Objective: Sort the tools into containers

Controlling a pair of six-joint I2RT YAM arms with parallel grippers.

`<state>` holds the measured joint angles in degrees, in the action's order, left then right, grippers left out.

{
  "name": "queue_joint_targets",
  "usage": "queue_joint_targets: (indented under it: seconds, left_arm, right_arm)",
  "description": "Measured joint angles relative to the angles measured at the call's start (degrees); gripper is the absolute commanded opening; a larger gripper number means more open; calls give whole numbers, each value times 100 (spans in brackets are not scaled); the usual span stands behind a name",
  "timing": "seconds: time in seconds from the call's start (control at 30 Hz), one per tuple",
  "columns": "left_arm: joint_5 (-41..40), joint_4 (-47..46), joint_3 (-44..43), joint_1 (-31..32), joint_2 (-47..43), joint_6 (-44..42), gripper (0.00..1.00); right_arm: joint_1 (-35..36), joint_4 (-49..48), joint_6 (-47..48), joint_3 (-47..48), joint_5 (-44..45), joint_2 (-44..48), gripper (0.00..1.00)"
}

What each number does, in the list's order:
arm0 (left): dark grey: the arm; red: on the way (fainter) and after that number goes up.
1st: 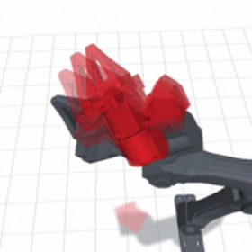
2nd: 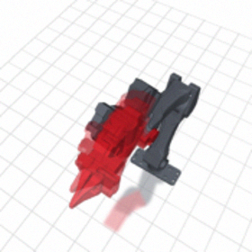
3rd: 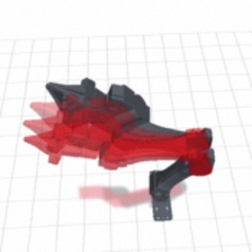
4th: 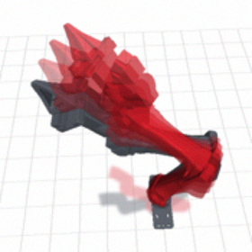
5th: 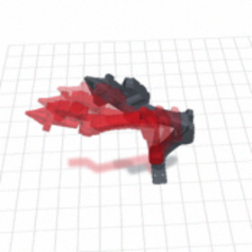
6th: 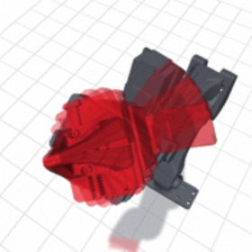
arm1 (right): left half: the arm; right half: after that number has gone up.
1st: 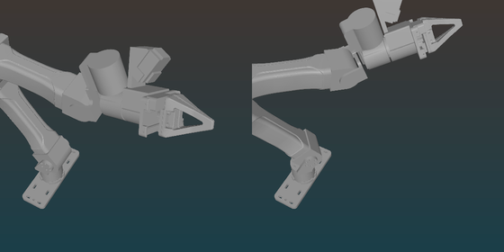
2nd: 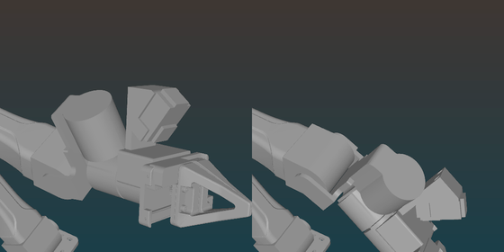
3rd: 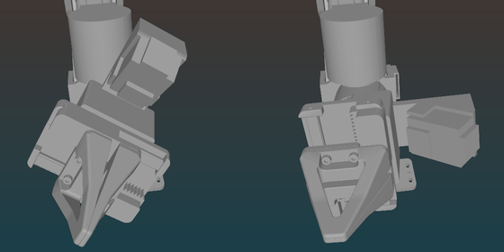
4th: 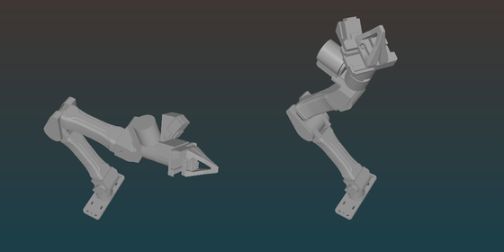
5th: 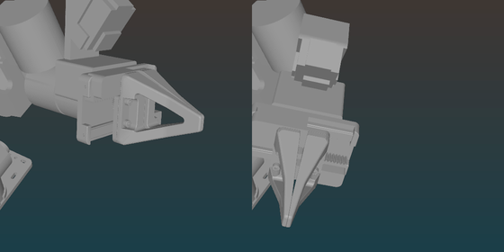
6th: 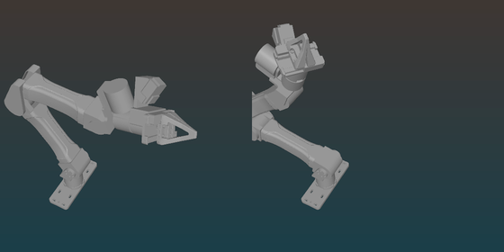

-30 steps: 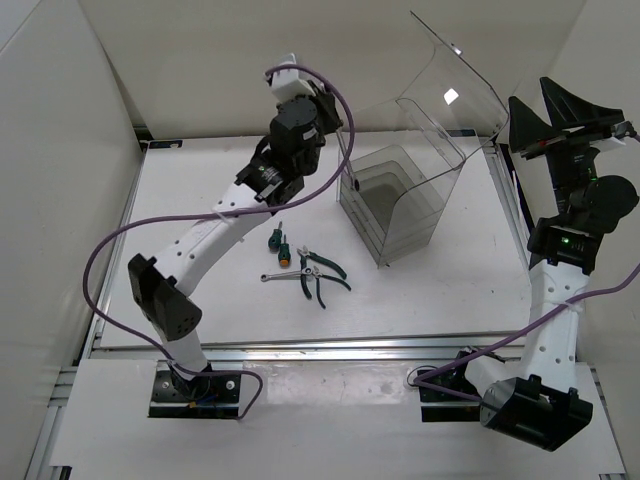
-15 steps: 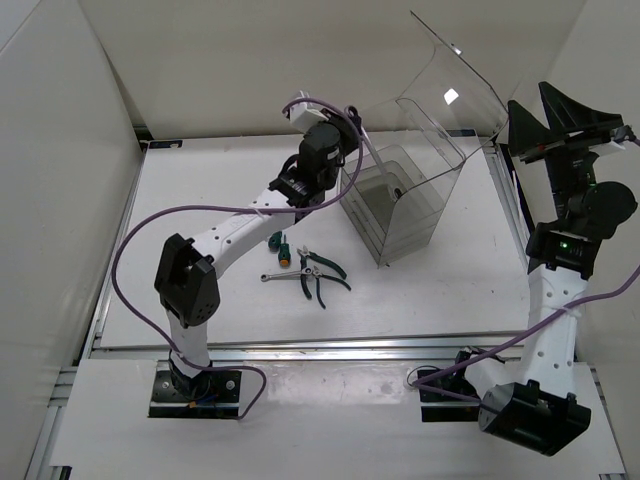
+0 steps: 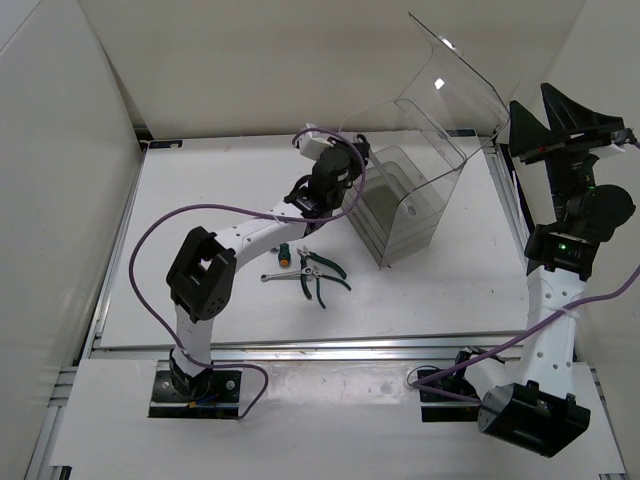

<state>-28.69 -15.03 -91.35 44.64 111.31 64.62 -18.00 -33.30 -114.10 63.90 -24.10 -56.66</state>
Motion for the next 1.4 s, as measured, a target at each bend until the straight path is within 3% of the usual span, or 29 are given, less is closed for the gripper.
queue_joint_targets:
  seconds: [0.2,0.33,0.37,0.4,0.5,0.57,0.7,1.07,1.2,1.4]
  left_arm:
    - [109,-240,597,0,98,192,12]
    - [243,-422,737,-7,98,275,33]
    - [297,-457,748,-7,98,297,42]
    - [393,-503,754,-13,98,337,57]
    - [691,-671,756,-11,98,376,76]
    - [861,-728,754,-20,98,367,80]
    - [1008,-682,754,-72,98,289,98]
    - [1296,428,643,-306,-168,-533,99]
    - [1626,1217,-280,-463,11,-844,95]
    - [1952,2151,-2472,-485,769,-1132,92]
  right_arm:
    - [0,-129,0,4,70,-72,68]
    - [0,-127,0,4,118,-125,68]
    - [0,-129,0,4,129,-127,68]
    - [0,-136,0,7,140,-125,68]
    - [0,-153,0,7,149,-125,69]
    - [0,-160,0,7,149,-125,68]
    - [0,-168,0,7,151,-125,68]
    - [0,-343,0,7,146,-223,68]
    - [0,-431,0,4,144,-271,68]
    - [0,-487,0,4,146,-308,68]
